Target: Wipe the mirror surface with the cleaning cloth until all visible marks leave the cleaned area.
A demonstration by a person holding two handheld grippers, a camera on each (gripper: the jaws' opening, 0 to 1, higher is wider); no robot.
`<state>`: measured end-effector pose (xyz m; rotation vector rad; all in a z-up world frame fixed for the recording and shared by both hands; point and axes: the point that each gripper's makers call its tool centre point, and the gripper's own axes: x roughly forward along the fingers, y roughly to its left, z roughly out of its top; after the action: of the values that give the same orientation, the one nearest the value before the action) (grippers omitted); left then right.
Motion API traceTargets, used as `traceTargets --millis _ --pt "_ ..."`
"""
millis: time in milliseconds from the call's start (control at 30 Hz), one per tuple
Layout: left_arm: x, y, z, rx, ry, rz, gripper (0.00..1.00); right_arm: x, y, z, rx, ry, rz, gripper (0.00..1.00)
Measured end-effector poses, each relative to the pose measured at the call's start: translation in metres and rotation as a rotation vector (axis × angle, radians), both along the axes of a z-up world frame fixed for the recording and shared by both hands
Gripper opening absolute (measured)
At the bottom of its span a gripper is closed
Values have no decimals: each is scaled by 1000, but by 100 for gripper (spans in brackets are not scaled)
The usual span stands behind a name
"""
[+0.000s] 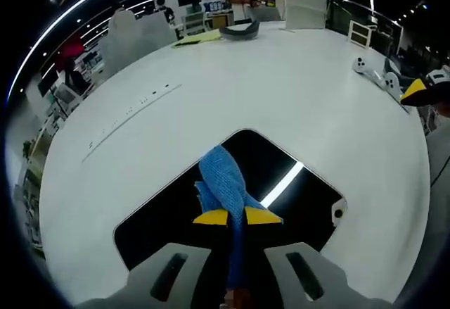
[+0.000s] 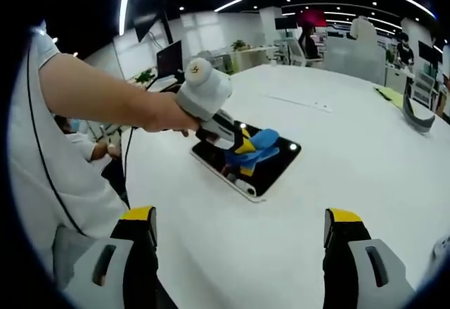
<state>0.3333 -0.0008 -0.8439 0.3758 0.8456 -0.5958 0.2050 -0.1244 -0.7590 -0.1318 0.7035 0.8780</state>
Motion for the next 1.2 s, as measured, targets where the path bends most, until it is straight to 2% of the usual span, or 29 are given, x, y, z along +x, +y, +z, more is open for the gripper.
traceTargets --millis 567,1200 --pt "-25 -3 1 -6 7 -23 3 -3 4 9 -3 -21 -3 100" --pt "-40 -4 0 -10 5 -35 3 -12 10 9 0 -30 8 100"
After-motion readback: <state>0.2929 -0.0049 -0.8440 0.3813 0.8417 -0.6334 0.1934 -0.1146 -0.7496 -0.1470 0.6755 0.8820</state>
